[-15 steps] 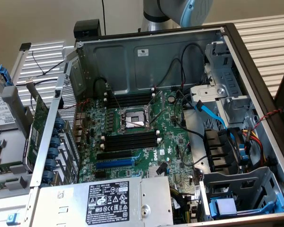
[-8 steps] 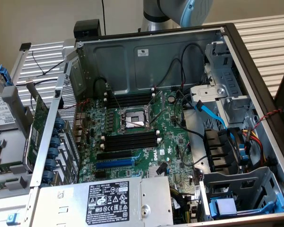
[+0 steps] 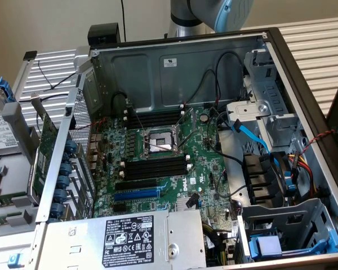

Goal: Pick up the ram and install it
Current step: 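Pick up the ram and move it above insertion slot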

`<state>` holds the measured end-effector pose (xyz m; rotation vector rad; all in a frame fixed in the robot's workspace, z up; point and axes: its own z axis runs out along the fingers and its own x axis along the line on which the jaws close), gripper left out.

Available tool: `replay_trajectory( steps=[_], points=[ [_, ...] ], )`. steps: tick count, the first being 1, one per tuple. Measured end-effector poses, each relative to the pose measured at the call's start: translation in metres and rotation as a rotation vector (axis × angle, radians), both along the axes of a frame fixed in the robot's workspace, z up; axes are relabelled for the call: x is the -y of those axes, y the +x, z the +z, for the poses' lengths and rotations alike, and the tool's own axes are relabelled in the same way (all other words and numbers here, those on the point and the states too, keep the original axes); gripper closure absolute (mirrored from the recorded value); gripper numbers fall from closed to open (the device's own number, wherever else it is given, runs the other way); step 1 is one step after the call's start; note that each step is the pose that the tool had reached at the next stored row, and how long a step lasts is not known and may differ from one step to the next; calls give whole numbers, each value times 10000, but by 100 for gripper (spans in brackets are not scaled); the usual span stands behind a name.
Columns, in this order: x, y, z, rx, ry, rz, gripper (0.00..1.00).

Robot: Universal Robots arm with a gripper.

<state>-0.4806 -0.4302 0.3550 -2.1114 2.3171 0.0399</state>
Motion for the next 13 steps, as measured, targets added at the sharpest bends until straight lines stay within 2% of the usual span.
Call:
replay_trajectory(
  steps=[13],
  points=[
    [1, 5, -12, -2, 1, 1, 89]
  ],
)
